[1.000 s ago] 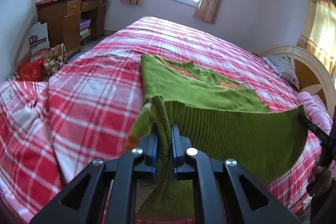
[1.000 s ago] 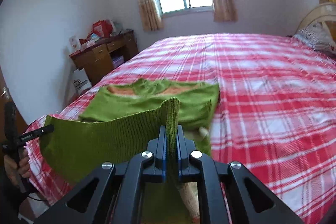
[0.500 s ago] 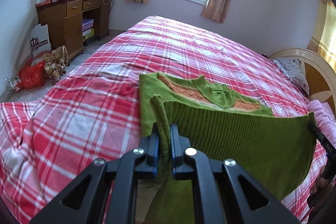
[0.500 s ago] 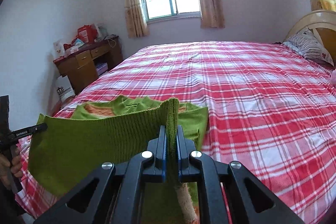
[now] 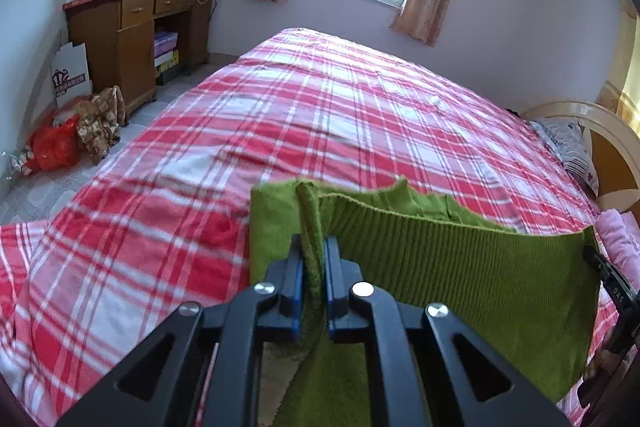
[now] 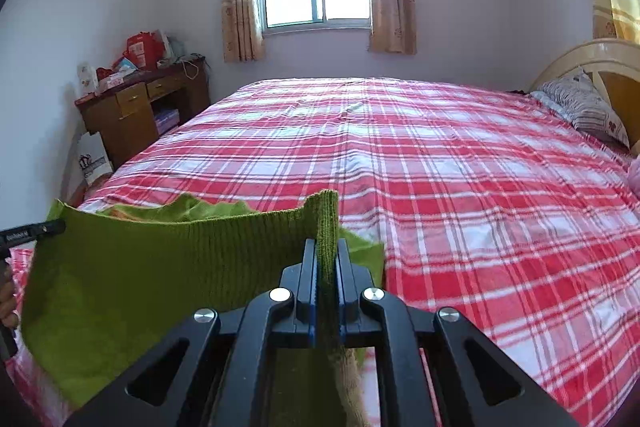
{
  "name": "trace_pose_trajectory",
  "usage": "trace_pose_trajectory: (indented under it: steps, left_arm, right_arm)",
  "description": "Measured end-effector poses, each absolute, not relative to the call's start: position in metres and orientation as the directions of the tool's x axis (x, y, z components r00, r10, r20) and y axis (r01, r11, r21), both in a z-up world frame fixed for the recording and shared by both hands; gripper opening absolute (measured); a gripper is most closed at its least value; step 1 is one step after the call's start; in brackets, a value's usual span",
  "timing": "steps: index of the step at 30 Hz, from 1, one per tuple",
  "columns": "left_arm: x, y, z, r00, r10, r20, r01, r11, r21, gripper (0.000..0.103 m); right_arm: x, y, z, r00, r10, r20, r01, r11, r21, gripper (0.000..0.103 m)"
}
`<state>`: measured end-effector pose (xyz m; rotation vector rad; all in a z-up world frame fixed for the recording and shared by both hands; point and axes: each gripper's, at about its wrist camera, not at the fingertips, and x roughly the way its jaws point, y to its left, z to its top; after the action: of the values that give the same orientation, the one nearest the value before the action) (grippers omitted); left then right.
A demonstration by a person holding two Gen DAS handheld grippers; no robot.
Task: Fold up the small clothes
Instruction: 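Lift the hem with both tools and fold it toward the collar, then lay the hem over the collar and open both tools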
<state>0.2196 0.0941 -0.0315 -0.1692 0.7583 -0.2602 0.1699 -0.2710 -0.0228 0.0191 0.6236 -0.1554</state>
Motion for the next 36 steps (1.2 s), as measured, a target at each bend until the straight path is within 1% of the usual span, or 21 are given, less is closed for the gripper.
trace_pose_trajectory:
  steps: [5, 8, 14, 16, 19, 20, 21, 23, 24, 25, 27, 30, 32, 34, 35, 36]
  left_arm:
    - [0.249, 0.084, -0.029, 0.712, -0.270, -0.649, 0.164, 0.962, -0.220, 0.009]
    - [0.268, 0.077, -0.035, 0.716, -0.247, -0.653, 0.148, 0.968, -0.205, 0.009]
    - [0.304, 0.062, -0.075, 0.666, -0.169, -0.726, 0.090, 0.985, -0.146, 0.009]
    - [0.305, 0.060, -0.081, 0.668, -0.151, -0.729, 0.079, 0.988, -0.133, 0.010]
    - [0.305, 0.067, -0.081, 0.664, -0.133, -0.736, 0.034, 0.988, -0.148, 0.028]
    - [0.306, 0.072, -0.081, 0.660, -0.128, -0.740, 0.009, 0.987, -0.162, 0.041]
    - [0.307, 0.082, -0.081, 0.654, -0.130, -0.745, -0.027, 0.981, -0.194, 0.048]
    - [0.306, 0.100, -0.073, 0.657, -0.144, -0.740, -0.062, 0.968, -0.243, 0.048]
    - [0.304, 0.105, -0.068, 0.665, -0.108, -0.739, -0.091, 0.970, -0.224, 0.048]
    - [0.299, 0.111, -0.061, 0.687, -0.030, -0.726, -0.138, 0.975, -0.172, 0.046]
    - [0.287, 0.124, -0.046, 0.716, 0.036, -0.697, -0.168, 0.978, -0.122, 0.044]
    - [0.263, 0.128, -0.029, 0.718, 0.057, -0.693, -0.144, 0.987, -0.068, 0.045]
    - [0.248, 0.120, -0.026, 0.721, 0.039, -0.692, -0.092, 0.995, -0.039, 0.046]
    - [0.230, 0.106, -0.025, 0.718, -0.016, -0.696, -0.002, 1.000, -0.026, 0.049]
    - [0.222, 0.099, -0.027, 0.716, -0.043, -0.697, 0.036, 0.999, -0.025, 0.053]
    - [0.213, 0.090, -0.029, 0.713, -0.063, -0.698, 0.066, 0.998, -0.021, 0.055]
  right_arm:
    - [0.208, -0.281, -0.028, 0.793, -0.174, -0.584, 0.177, 0.983, -0.053, 0.006]
    - [0.234, -0.286, -0.038, 0.777, -0.185, -0.602, 0.191, 0.980, -0.054, 0.006]
    - [0.271, -0.290, -0.077, 0.716, -0.228, -0.660, 0.208, 0.972, -0.111, 0.006]
    - [0.274, -0.291, -0.084, 0.704, -0.227, -0.673, 0.208, 0.972, -0.111, 0.006]
    - [0.276, -0.292, -0.087, 0.704, -0.221, -0.675, 0.197, 0.974, -0.113, 0.006]
    - [0.278, -0.292, -0.090, 0.695, -0.221, -0.684, 0.194, 0.974, -0.118, 0.007]
    - [0.281, -0.292, -0.092, 0.682, -0.222, -0.696, 0.193, 0.974, -0.121, 0.007]
    - [0.289, -0.294, -0.100, 0.641, -0.212, -0.738, 0.190, 0.975, -0.116, 0.008]
    - [0.292, -0.297, -0.103, 0.624, -0.210, -0.753, 0.195, 0.975, -0.111, 0.010]
    - [0.293, -0.300, -0.104, 0.615, -0.211, -0.760, 0.206, 0.973, -0.103, 0.013]
    - [0.290, -0.305, -0.101, 0.631, -0.197, -0.751, 0.220, 0.973, -0.071, 0.015]
    - [0.272, -0.322, -0.088, 0.704, -0.189, -0.684, 0.282, 0.959, 0.025, 0.015]
    - [0.254, -0.332, -0.075, 0.754, -0.211, -0.623, 0.332, 0.940, 0.083, 0.015]
    - [0.228, -0.338, -0.056, 0.782, -0.287, -0.553, 0.409, 0.906, 0.108, 0.015]
    - [0.210, -0.336, -0.045, 0.797, -0.308, -0.519, 0.427, 0.896, 0.124, 0.015]
    - [0.198, -0.333, -0.039, 0.811, -0.295, -0.504, 0.413, 0.900, 0.138, 0.015]
